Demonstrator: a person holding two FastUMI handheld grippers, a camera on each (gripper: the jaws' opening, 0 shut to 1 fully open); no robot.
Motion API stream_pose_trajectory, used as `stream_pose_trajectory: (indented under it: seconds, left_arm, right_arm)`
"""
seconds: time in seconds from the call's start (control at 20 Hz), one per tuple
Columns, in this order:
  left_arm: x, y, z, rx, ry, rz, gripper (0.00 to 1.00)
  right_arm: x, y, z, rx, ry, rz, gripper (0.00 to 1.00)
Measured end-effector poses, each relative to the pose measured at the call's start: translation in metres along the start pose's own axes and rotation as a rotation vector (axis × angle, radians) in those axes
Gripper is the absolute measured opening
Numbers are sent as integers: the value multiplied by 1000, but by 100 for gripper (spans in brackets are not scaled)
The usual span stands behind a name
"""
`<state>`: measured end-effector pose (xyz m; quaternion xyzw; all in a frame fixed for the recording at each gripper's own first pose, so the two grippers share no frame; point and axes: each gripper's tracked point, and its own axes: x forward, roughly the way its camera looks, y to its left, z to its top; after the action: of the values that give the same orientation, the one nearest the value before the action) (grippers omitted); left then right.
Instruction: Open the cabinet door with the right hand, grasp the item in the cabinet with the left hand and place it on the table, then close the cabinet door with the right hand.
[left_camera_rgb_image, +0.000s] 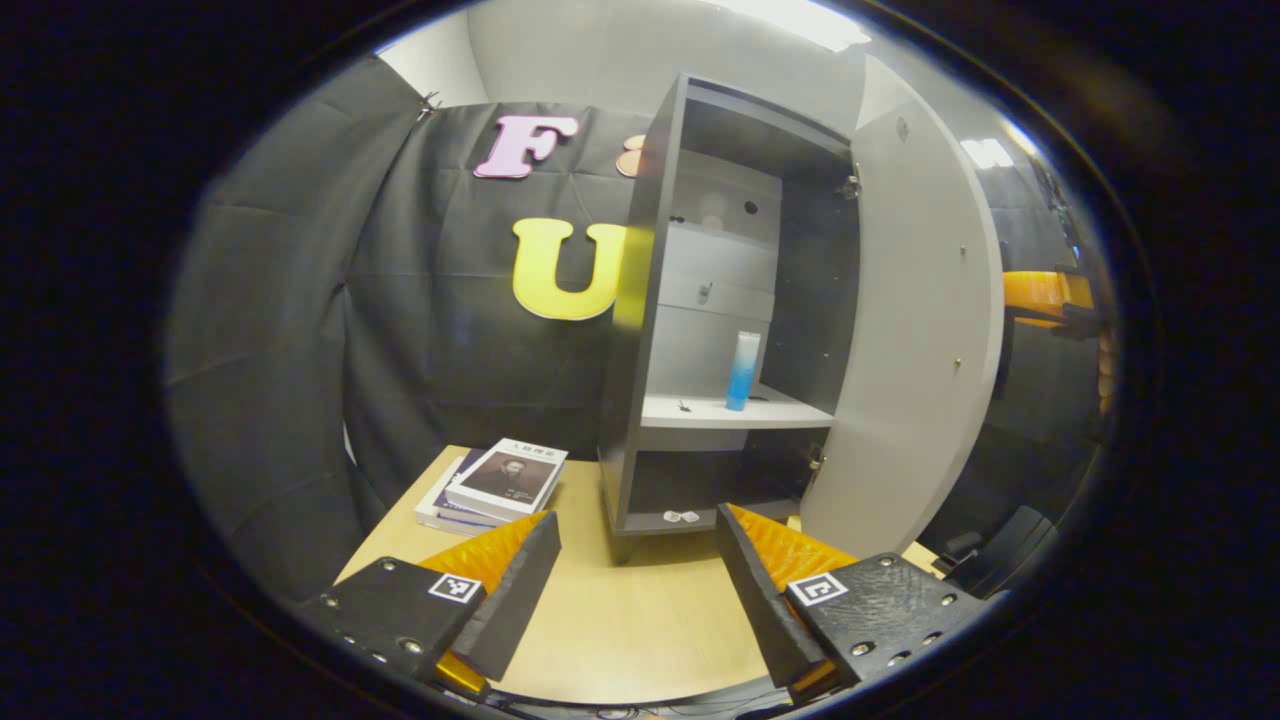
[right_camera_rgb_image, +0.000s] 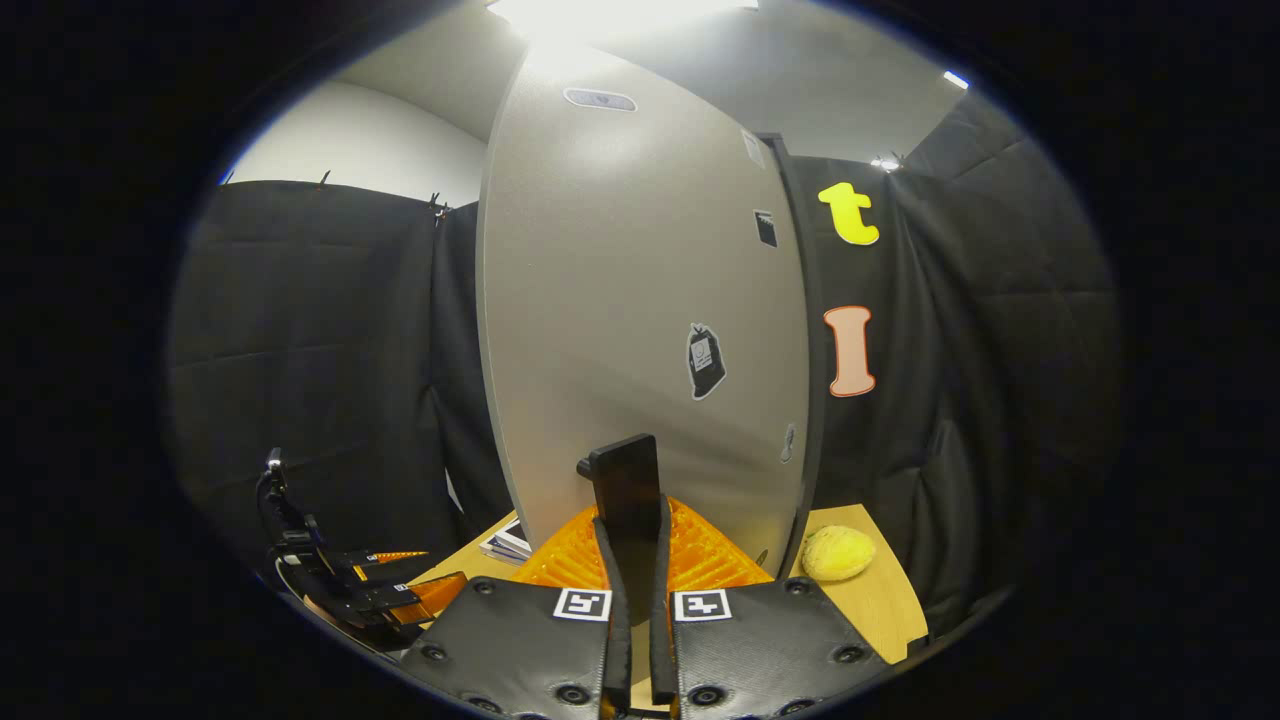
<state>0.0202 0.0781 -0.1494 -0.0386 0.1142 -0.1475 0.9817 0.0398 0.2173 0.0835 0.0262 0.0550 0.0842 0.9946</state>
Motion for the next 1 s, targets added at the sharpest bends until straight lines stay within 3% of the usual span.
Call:
stream_pose_trajectory:
  seconds: [0.05, 0.1, 0.25, 0.55, 0.65, 0.95, 1.0]
  left_arm:
    - [1, -3, 1, 8, 0, -4, 99]
    - [3, -5, 1, 12, 0, -8, 92]
    - [10, -11, -3, 4, 7, -26, 95]
    - [19, -24, -1, 24, 8, -48, 92]
    - [21, -31, -2, 24, 11, -53, 95]
    - [26, -48, 1, 52, 16, -31, 92]
    - [28, -52, 1, 48, 19, -24, 92]
  right_arm:
    - [-5, -6, 0, 2, -2, -18, 9]
    - [-8, -12, 0, 2, -3, -35, 7]
    - [-17, -24, -2, 22, -11, -80, 8]
    - [-39, -70, 1, 17, -41, -168, 8]
    - [-44, -89, 0, 6, -41, -195, 8]
    - [-56, -150, -2, 31, -68, -261, 5]
    - [-56, -158, -1, 22, -66, -253, 10]
